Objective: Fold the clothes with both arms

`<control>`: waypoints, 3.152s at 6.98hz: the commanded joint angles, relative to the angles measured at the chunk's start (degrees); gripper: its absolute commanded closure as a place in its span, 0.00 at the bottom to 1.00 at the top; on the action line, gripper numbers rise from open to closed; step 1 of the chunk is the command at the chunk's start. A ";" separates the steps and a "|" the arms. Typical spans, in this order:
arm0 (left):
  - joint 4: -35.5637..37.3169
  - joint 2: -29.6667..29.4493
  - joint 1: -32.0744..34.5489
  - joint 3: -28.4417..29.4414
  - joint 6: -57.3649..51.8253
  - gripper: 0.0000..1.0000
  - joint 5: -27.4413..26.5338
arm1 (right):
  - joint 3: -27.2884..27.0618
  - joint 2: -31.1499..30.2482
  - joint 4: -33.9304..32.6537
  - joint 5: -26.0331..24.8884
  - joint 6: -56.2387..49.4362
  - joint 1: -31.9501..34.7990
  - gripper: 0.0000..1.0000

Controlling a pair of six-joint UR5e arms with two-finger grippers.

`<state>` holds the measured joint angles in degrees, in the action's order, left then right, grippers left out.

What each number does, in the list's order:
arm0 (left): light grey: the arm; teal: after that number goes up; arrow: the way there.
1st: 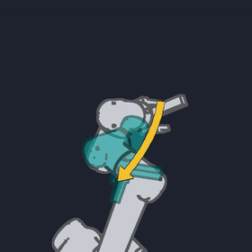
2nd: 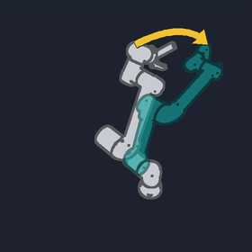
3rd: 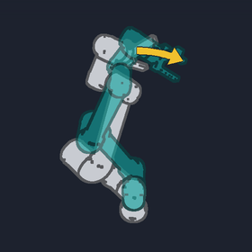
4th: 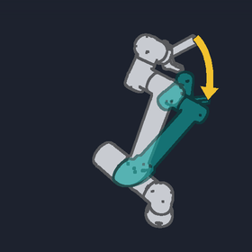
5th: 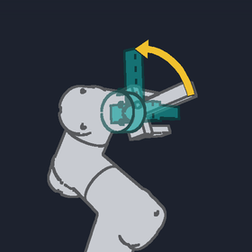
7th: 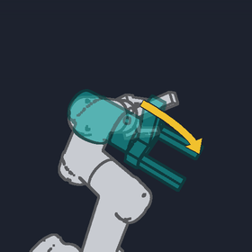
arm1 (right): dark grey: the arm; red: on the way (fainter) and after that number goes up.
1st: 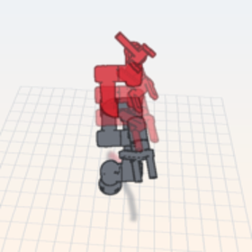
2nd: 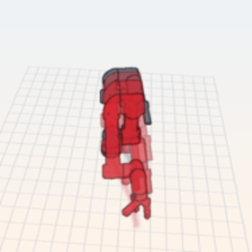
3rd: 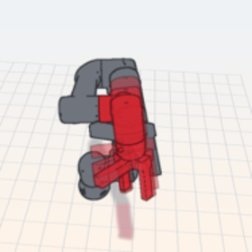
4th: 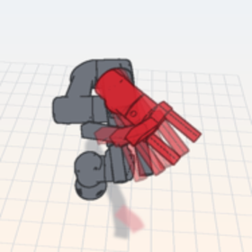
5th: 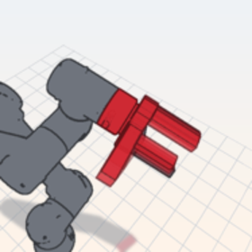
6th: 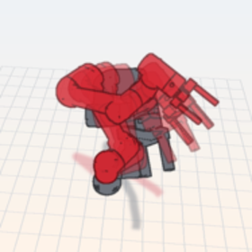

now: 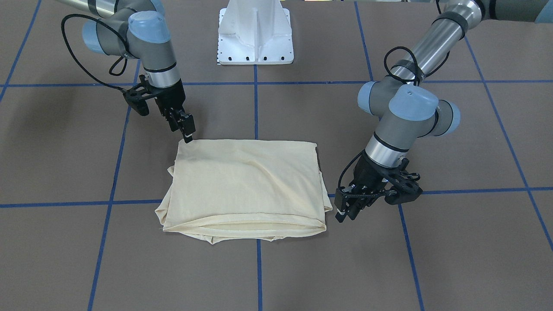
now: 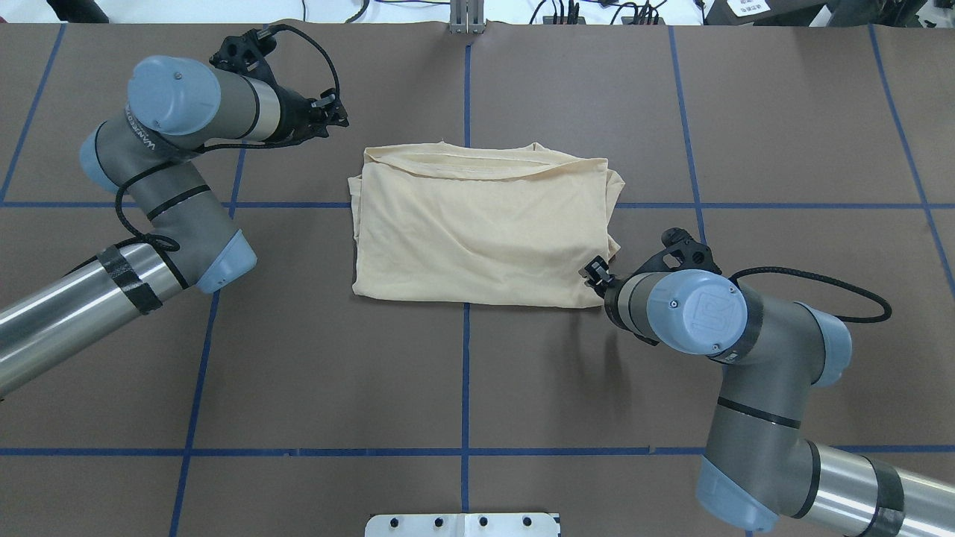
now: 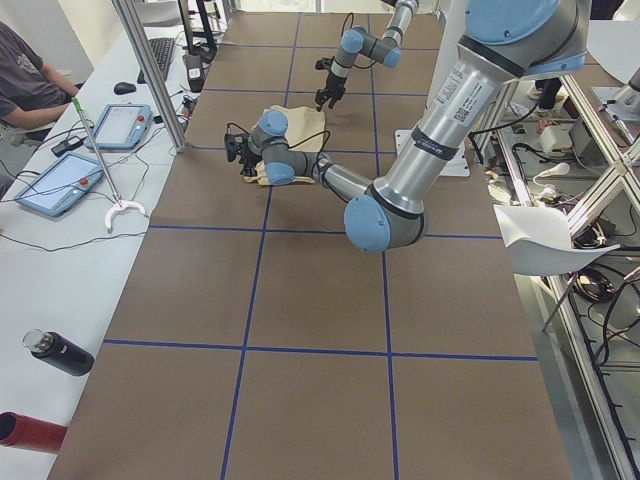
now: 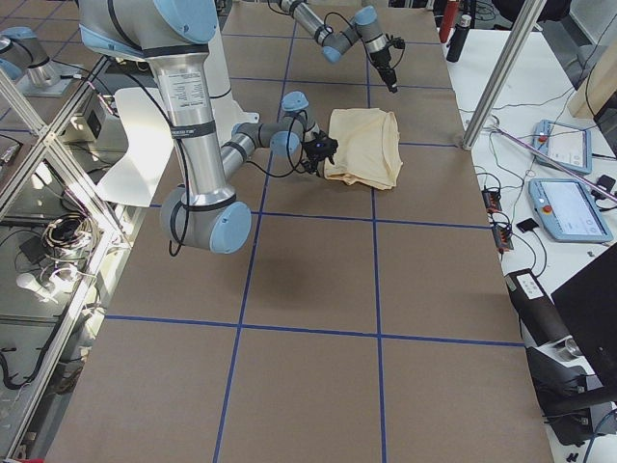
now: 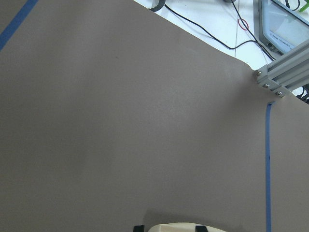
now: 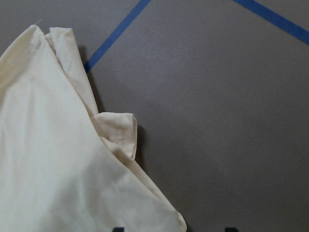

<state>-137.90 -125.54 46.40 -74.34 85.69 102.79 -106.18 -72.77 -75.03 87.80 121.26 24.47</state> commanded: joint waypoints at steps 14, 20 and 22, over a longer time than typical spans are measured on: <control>0.44 1.96 -3.59 -8.18 4.01 0.54 4.93 | -20.90 -8.61 -19.62 24.51 0.11 -15.57 1.00; 0.71 11.78 -13.93 -21.96 15.71 0.46 8.05 | -18.73 -2.68 -19.89 27.43 3.11 -3.63 0.00; 6.81 11.99 -21.74 -22.52 17.31 0.44 -1.05 | -12.67 3.76 -19.11 25.94 -3.43 10.62 0.00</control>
<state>-135.29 -113.85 29.62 -96.21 102.10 107.15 -122.17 -72.50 -94.76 114.59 122.82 26.56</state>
